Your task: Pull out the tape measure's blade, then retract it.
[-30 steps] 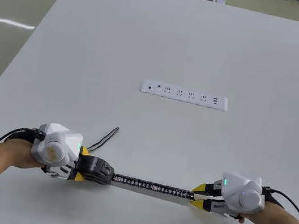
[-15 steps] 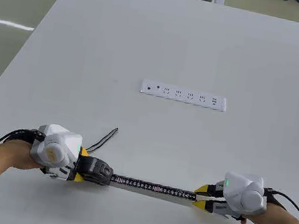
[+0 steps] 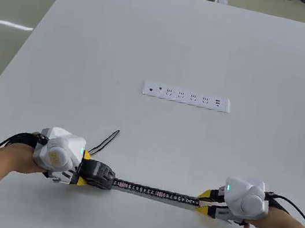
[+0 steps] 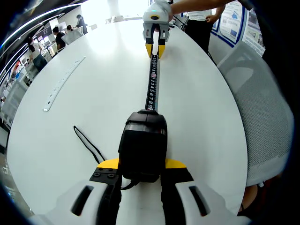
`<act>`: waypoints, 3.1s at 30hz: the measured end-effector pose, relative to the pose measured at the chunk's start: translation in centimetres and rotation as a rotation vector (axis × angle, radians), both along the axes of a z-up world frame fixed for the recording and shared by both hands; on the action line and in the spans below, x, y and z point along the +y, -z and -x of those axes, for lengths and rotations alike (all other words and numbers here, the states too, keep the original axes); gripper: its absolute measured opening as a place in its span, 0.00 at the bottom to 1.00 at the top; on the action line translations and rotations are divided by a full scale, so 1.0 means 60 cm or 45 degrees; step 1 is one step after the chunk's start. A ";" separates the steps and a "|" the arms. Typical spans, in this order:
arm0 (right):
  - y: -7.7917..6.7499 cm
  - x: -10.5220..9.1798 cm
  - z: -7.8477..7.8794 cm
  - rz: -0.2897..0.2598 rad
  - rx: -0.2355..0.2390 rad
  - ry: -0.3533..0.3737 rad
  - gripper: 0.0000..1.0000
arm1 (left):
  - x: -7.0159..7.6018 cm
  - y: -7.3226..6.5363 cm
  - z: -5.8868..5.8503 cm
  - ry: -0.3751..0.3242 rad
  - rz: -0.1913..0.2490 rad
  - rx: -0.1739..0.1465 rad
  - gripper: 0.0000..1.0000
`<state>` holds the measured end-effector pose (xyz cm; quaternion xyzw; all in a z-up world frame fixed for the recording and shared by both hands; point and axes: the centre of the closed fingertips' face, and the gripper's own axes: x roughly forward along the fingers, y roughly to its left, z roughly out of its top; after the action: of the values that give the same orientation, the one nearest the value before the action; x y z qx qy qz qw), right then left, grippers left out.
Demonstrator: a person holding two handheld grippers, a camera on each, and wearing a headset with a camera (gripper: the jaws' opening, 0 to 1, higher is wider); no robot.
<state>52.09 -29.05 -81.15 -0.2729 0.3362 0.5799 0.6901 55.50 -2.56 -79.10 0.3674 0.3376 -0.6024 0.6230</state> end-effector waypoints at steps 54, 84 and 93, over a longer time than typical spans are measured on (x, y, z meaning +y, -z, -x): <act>-0.059 -0.023 0.066 -0.084 -0.033 0.499 0.56 | 0.053 -0.046 0.049 -0.501 0.211 -0.058 0.53; -0.119 -0.015 0.110 -0.218 -0.173 0.882 0.85 | 0.057 -0.110 0.101 -0.926 0.454 -0.173 0.84; -0.134 -0.005 0.113 -0.245 -0.211 0.966 0.90 | 0.041 -0.128 0.112 -0.950 0.473 -0.224 0.90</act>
<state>45.31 -29.34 -73.10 -0.1092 0.3005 0.2888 0.9024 48.81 -0.10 -71.40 0.1516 0.2787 -0.3526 0.8803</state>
